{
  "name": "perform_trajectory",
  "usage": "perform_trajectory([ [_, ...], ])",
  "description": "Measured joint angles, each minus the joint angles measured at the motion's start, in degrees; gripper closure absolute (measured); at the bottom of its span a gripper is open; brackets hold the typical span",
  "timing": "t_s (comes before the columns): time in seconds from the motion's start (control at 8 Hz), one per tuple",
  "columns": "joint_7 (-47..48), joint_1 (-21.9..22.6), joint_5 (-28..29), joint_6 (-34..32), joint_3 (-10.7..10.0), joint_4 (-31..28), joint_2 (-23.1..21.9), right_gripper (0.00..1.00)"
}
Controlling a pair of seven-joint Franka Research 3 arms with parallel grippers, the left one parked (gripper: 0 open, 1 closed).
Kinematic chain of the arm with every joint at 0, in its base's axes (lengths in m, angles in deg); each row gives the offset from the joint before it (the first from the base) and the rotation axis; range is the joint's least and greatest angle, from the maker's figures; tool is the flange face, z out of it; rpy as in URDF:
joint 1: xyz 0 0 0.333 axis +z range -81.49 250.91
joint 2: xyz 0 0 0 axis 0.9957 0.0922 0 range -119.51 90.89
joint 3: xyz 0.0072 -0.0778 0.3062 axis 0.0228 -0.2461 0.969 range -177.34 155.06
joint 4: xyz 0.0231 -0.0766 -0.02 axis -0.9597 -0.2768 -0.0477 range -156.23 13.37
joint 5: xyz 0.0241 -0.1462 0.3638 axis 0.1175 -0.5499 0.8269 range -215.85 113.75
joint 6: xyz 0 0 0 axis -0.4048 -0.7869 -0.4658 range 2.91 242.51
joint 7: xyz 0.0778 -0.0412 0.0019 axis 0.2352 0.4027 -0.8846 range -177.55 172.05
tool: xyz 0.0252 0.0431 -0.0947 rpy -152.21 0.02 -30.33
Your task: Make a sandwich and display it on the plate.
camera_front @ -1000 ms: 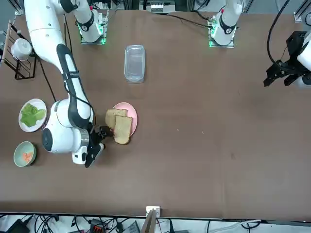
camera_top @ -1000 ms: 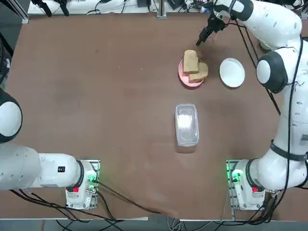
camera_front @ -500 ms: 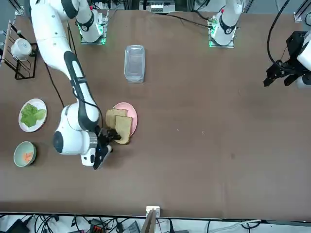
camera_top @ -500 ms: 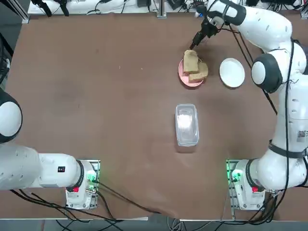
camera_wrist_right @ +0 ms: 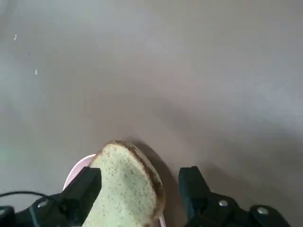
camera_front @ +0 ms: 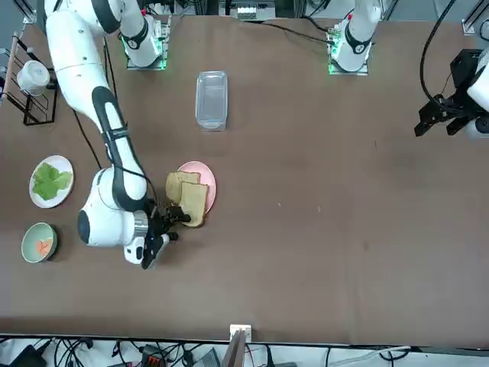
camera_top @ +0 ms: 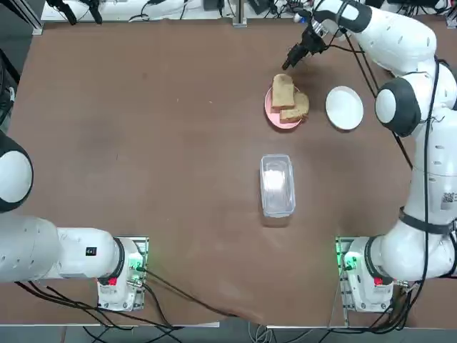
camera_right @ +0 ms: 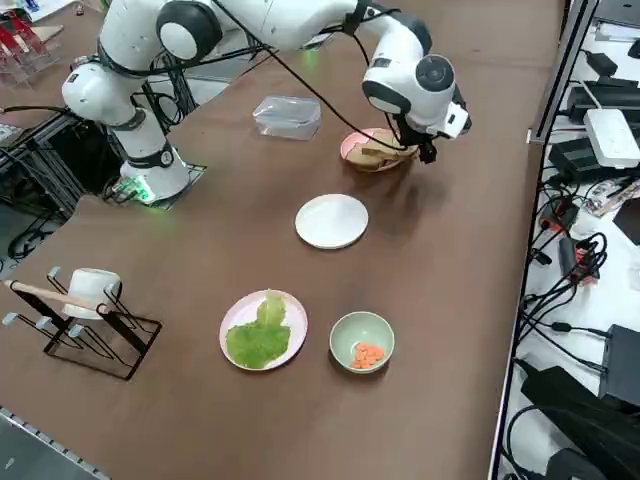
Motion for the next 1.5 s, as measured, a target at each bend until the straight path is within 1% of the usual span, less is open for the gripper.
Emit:
perform_trajectory([
  [0.75,-1.2,0.38,0.0,-0.14,0.09,-0.05,2.65,0.0],
  [1.5,-1.21,0.35,0.0,-1.15,0.13,-0.02,2.67,0.0],
])
